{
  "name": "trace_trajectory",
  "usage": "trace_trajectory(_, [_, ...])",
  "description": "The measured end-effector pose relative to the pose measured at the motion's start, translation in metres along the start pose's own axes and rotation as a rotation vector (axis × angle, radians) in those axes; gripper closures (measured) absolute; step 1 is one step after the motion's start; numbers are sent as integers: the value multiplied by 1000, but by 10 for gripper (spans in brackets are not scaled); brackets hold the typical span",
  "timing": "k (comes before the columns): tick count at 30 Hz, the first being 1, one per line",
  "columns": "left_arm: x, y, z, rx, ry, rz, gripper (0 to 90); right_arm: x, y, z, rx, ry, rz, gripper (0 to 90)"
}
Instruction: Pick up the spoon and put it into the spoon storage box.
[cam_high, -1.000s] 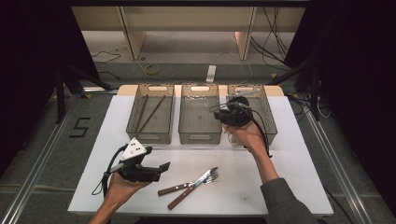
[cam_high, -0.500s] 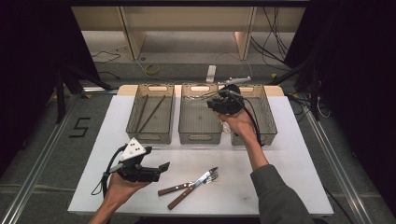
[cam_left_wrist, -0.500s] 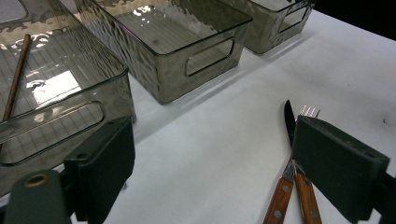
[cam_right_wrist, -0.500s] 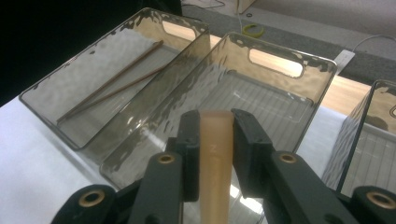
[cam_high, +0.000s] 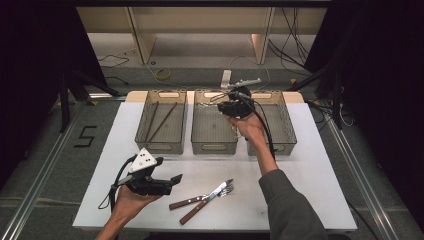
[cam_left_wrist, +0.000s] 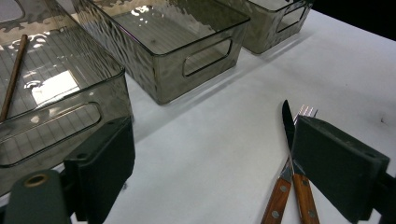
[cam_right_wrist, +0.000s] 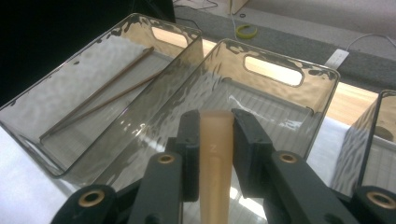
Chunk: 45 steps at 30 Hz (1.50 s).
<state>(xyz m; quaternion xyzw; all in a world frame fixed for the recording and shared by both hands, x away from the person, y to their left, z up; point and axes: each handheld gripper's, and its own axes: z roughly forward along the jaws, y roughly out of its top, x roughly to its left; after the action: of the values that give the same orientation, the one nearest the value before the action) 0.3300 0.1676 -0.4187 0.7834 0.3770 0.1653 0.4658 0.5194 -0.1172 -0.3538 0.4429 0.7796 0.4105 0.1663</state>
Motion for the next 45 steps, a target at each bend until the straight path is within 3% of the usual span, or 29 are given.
trace_trajectory(12, [-2, 0, 1, 5, -6, 12, 129, -1, 4, 18, 17, -24, 15, 743])
trace_trajectory(34, [-3, 0, 2, 10, -11, 18, 129, -3, 0, 32, 24, -43, 38, 736])
trace_trajectory(36, [-3, 0, 2, 10, -11, 19, 129, -3, -1, 35, 37, -41, 45, 705])
trace_trajectory(38, [-3, 0, 2, 10, -11, 19, 129, -4, -1, 37, 46, -36, 65, 604])
trace_trajectory(45, [-3, 0, 2, 15, -13, 18, 129, -6, 0, 31, 21, -9, 82, 518])
